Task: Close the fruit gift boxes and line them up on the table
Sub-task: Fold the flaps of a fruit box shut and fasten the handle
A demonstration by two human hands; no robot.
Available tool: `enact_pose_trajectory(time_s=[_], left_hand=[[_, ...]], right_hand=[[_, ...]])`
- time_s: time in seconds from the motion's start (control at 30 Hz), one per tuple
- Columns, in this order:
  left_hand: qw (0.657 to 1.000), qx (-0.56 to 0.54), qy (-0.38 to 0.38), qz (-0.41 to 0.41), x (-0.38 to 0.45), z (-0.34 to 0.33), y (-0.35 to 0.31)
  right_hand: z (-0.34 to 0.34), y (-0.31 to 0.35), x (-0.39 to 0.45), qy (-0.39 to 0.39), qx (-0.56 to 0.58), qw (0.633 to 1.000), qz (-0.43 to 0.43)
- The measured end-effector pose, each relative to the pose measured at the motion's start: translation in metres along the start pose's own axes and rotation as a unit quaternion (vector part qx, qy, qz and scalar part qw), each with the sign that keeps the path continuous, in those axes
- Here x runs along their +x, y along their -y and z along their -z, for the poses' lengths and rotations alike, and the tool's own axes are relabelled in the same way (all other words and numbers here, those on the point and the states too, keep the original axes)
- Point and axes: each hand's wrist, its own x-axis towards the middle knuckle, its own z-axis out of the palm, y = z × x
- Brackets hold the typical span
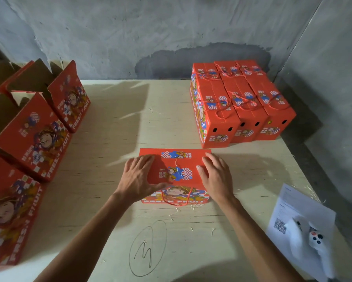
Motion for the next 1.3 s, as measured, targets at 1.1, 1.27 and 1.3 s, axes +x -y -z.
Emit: enact_pose_trajectory(time_s=[1.1, 1.27, 1.3], left_hand=[[0.997, -0.054, 0.024, -0.048, 0.018, -0.004, -0.021], [0.997, -0.068, -0.007, -0.024, 0.019, -0.012, -0.025], [0.997, -0.069, -0.009, -0.022, 0.019, -0.013, -0.025]], right_hand=[[-0.016, 0.016, 0.014, -0.037, 0.069, 0.995, 0.059], [-0.015, 0.021, 0.012, -0.032, 0.103, 0.994, 0.019], [-0.014, 0.021, 0.013, -0.028, 0.109, 0.994, 0.015]])
